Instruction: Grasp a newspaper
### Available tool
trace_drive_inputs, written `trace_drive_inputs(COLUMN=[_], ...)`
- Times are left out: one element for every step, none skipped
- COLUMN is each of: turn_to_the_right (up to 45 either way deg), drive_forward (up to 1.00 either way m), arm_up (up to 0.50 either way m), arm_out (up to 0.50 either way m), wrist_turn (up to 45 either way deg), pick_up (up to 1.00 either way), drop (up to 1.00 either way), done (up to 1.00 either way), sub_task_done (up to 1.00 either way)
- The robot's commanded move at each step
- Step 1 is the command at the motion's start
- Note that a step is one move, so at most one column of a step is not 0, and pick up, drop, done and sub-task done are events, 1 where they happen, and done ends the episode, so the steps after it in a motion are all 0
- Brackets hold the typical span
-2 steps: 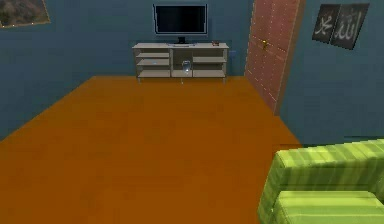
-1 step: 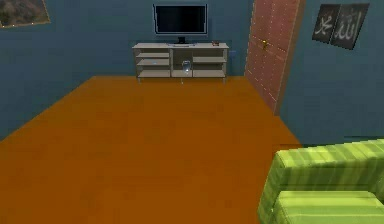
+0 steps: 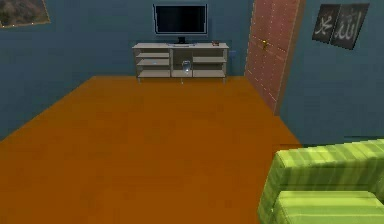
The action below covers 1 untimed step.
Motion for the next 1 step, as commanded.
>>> trace_drive_inputs(turn_to_the_right=[0.0], drive_forward=[0.0], arm_up=[0.0], arm_out=[0.0], wrist_turn=[0.0], pick_up=[0.0], drop=[0.0], done=[1.0], sub_task_done=[0.0])
